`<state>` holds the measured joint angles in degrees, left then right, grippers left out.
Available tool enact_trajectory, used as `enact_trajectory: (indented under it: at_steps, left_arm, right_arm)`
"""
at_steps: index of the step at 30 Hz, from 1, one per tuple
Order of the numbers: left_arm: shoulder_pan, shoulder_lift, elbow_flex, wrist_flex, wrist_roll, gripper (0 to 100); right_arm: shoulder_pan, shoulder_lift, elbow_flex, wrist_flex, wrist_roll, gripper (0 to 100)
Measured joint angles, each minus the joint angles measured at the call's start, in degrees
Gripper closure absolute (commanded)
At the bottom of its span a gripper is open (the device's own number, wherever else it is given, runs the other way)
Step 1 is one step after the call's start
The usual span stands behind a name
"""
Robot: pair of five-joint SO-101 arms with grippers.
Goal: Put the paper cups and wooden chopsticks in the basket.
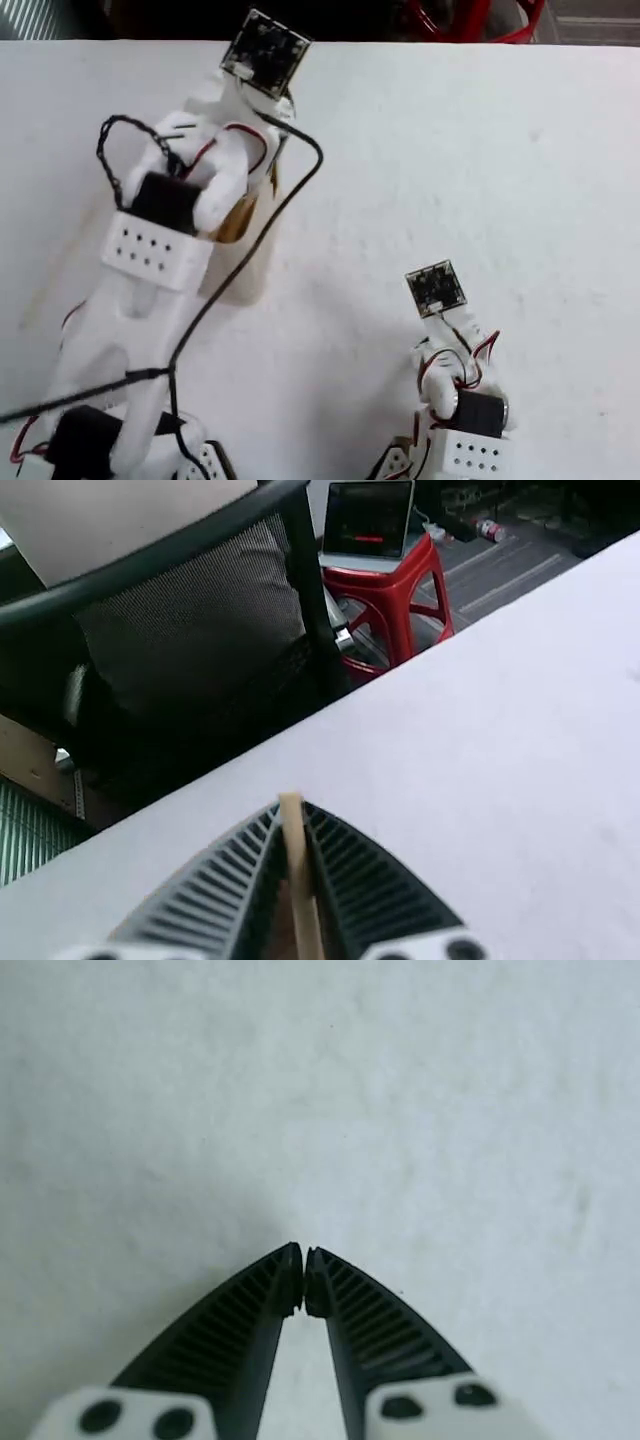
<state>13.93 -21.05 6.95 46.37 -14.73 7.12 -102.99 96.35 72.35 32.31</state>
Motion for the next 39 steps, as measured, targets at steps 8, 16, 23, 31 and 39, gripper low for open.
enact_trajectory:
  at_steps: [8,16,23,31,39]
  left_arm:
    - [-0.7,-10.8,0.0,2.1,2.5,95]
    - [-6.8,-13.0,0.0,7.9,4.7,90]
    - [-17.8,-21.3,0.0,10.5,4.7,92]
    - [-49.8,-25.9,5.4,9.2,-2.7,92]
    - [-62.9,-2.5,17.4,-0.1,-20.0,87]
  right_arm:
    - [0.0,0.0,0.0,0.0,0.0,98.0]
    - [0.0,0.0,0.0,0.0,0.0,98.0]
    - [0.0,0.0,0.0,0.0,0.0,98.0]
    - [0.0,0.0,0.0,0.0,0.0,98.0]
    - [0.0,0.0,0.0,0.0,0.0,98.0]
